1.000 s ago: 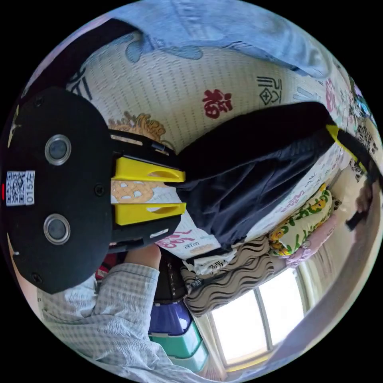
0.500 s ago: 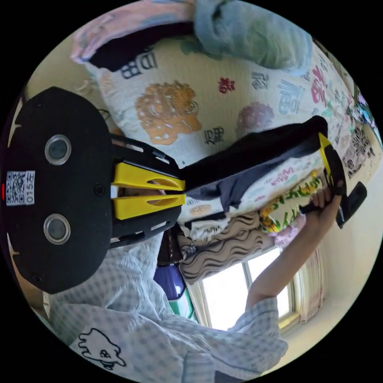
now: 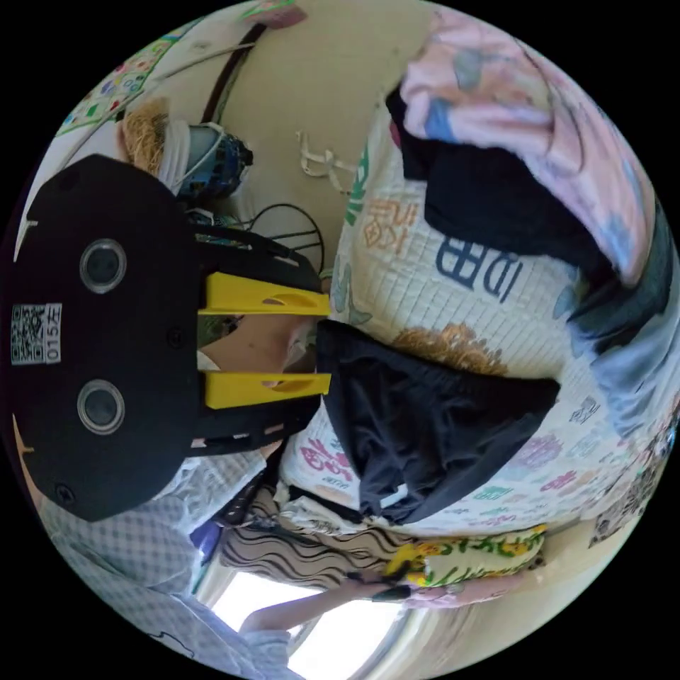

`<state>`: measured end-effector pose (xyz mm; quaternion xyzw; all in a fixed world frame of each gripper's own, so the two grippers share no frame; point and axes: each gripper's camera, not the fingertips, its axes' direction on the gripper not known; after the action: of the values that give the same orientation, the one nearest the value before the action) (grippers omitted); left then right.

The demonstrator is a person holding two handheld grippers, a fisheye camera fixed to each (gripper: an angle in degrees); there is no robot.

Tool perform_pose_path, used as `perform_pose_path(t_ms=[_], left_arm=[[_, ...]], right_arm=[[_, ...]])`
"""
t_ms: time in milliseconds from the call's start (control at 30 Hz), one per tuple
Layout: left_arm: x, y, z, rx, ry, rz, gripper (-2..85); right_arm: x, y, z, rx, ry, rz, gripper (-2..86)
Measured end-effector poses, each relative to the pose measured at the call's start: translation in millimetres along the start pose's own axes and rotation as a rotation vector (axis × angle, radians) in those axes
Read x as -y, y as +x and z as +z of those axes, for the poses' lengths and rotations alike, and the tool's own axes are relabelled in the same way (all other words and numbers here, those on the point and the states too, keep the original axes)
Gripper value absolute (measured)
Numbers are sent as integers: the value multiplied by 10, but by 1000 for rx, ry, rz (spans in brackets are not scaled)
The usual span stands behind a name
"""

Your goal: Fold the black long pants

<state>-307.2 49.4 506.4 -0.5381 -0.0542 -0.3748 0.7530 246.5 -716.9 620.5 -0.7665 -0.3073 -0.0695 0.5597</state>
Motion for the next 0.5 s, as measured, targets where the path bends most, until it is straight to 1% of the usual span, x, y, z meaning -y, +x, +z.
perform_pose_path(t_ms=[33, 67, 133, 167, 267, 300, 333, 400, 433, 500], left_arm=[[-36, 44, -64, 7, 19, -12, 107], [-106, 157, -195, 43, 58, -35, 106], [-162, 454, -376, 113, 119, -3, 100], [-143, 728, -449, 136, 137, 51, 96], [75, 1594, -433, 116, 127, 246, 94], [201, 1983, -369, 121, 121, 329, 94], [266, 2180, -329, 121, 122, 372, 94], [543, 2957, -111, 112, 113, 523, 94], [613, 3149, -48, 110, 108, 556, 94], [847, 3899, 199, 123, 97, 690, 95]], right_arm=[[-288, 397, -291, -8, 77, 103, 80], [-425, 580, -426, -20, 107, 150, 81], [-873, 1192, -911, -48, 204, 279, 84], [-949, 1311, -1018, -49, 220, 289, 85], [-1119, 1785, -1473, -90, 263, 292, 91], [-1100, 1938, -1614, -89, 262, 283, 95], [-1044, 2064, -1730, -92, 256, 271, 100], [-920, 2212, -1853, -97, 243, 247, 108], [-827, 2287, -1902, -84, 231, 234, 117], [-700, 2375, -1945, -67, 199, 219, 124]])
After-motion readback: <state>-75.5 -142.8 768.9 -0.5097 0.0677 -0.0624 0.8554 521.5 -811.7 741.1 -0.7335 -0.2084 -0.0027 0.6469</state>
